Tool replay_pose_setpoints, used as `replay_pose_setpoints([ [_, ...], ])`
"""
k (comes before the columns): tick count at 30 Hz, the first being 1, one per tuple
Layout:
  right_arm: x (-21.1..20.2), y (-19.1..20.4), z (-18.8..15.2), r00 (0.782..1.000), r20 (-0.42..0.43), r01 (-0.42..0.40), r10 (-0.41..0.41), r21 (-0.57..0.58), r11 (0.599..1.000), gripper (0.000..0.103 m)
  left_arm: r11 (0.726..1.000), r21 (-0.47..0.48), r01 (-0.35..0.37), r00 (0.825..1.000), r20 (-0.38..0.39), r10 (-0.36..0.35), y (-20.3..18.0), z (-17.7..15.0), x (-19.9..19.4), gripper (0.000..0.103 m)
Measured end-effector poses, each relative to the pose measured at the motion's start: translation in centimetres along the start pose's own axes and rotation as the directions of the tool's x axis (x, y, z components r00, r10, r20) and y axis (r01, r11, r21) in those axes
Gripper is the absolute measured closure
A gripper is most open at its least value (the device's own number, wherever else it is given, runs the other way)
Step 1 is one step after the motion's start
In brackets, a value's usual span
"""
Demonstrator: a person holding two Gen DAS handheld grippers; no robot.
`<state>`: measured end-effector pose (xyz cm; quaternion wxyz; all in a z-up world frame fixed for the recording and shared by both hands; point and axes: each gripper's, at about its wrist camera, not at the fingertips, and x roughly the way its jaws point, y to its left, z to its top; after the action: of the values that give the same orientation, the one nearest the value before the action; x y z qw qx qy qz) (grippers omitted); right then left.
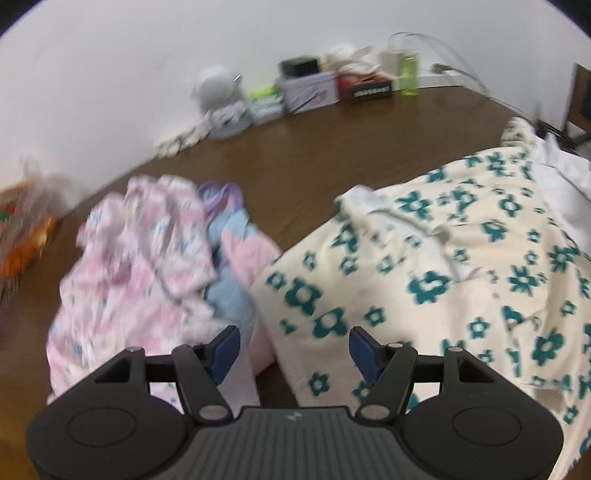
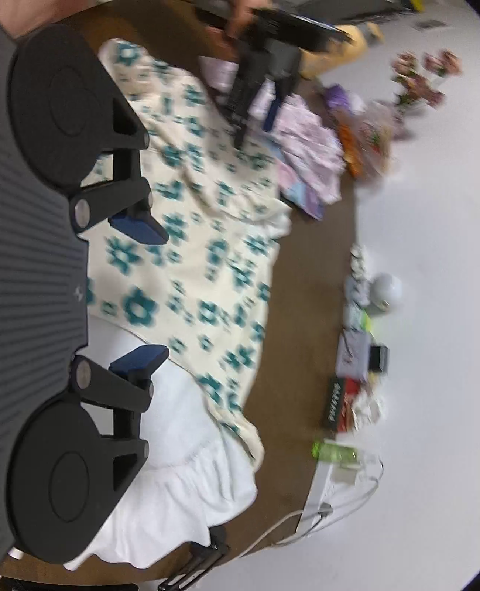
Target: Fold clothes
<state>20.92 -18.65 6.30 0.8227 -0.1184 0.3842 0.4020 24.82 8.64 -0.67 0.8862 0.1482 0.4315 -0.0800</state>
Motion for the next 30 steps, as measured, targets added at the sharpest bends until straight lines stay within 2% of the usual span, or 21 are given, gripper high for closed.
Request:
replay_pose_setpoints([
  [4, 0.7, 0.9, -1.9, 0.999, -0.035, 0.034, -0.034, -0.005, 0.999, 0.040, 0.993, -0.103, 0.053, 0.999, 0.009, -0.052, 1.4, -0.6, 1.2, 0.040],
  [5, 0.8, 0.6, -2.4, 0.998, -0.039, 0.041, -0.041, 0.006, 0.999, 0.040, 0.990, -0.127, 0.068, 0.998, 0.017, -0.067, 1.8, -0.5, 1.4, 0.046],
  [7, 1.0, 0.1, -3.3, 0.997, -0.046, 0.060, -0.059, 0.024, 0.998, 0.040, 0.987, -0.148, 0.068, 0.997, 0.036, -0.064, 2.1, -0.3, 1.5, 0.080],
  [8, 1.1, -0.2, -3.7, 0.996, -0.049, 0.070, -0.068, 0.034, 0.997, 0.040, 0.981, -0.169, 0.096, 0.995, 0.046, -0.089, 2.5, -0.1, 1.4, 0.098],
  [9, 1.2, -0.6, -4.1, 0.996, -0.054, 0.077, -0.074, 0.046, 0.996, 0.040, 0.970, -0.209, 0.125, 0.992, 0.052, -0.116, 2.9, 0.1, 1.3, 0.099],
  [13, 1.6, -1.7, -5.6, 0.995, -0.068, 0.079, -0.073, 0.089, 0.993, 0.040, 0.949, -0.285, 0.138, 0.986, 0.125, -0.105, 4.1, 1.2, -0.2, 0.099],
  [16, 1.7, -1.6, -6.5, 0.995, -0.060, 0.088, -0.084, 0.069, 0.994, 0.040, 0.920, -0.363, 0.147, 0.983, 0.158, -0.095, 5.7, 2.0, -0.7, 0.099],
  [18, 1.7, -1.3, -6.9, 0.994, -0.052, 0.099, -0.097, 0.046, 0.994, 0.038, 0.910, -0.399, 0.113, 0.986, 0.154, -0.055, 6.5, 2.4, -0.3, 0.099],
  [20, 1.6, -1.1, -7.2, 0.994, -0.040, 0.105, -0.104, 0.034, 0.994, 0.036, 0.912, -0.405, 0.065, 0.992, 0.128, -0.014, 6.8, 2.4, 0.4, 0.099],
  [22, 1.6, -1.0, -7.5, 0.994, -0.030, 0.108, -0.107, 0.028, 0.994, 0.035, 0.909, -0.413, 0.053, 0.995, 0.100, -0.013, 7.0, 1.9, 1.2, 0.098],
  [25, 1.4, -1.1, -7.4, 0.994, -0.027, 0.102, -0.101, 0.033, 0.994, 0.034, 0.909, -0.415, 0.040, 0.996, 0.089, -0.003, 6.9, 1.1, 0.9, 0.088],
  [26, 1.3, -1.2, -7.4, 0.995, -0.026, 0.099, -0.098, 0.041, 0.994, 0.033, 0.909, -0.416, 0.035, 0.995, 0.096, 0.006, 6.8, 0.8, 0.3, 0.081],
  [27, 1.1, -1.4, -7.3, 0.995, -0.020, 0.096, -0.095, 0.050, 0.994, 0.033, 0.918, -0.396, 0.019, 0.993, 0.118, 0.030, 6.5, 0.7, -0.6, 0.071],
  [29, 0.2, -1.5, -7.0, 0.995, 0.014, 0.096, -0.097, 0.059, 0.994, 0.033, 0.935, -0.355, -0.013, 0.984, 0.163, 0.076, 5.7, 0.6, -2.4, 0.056],
  [30, -0.3, -1.4, -6.8, 0.994, 0.034, 0.097, -0.099, 0.056, 0.994, 0.033, 0.952, -0.306, -0.020, 0.978, 0.190, 0.082, 4.9, 0.5, -3.4, 0.055],
])
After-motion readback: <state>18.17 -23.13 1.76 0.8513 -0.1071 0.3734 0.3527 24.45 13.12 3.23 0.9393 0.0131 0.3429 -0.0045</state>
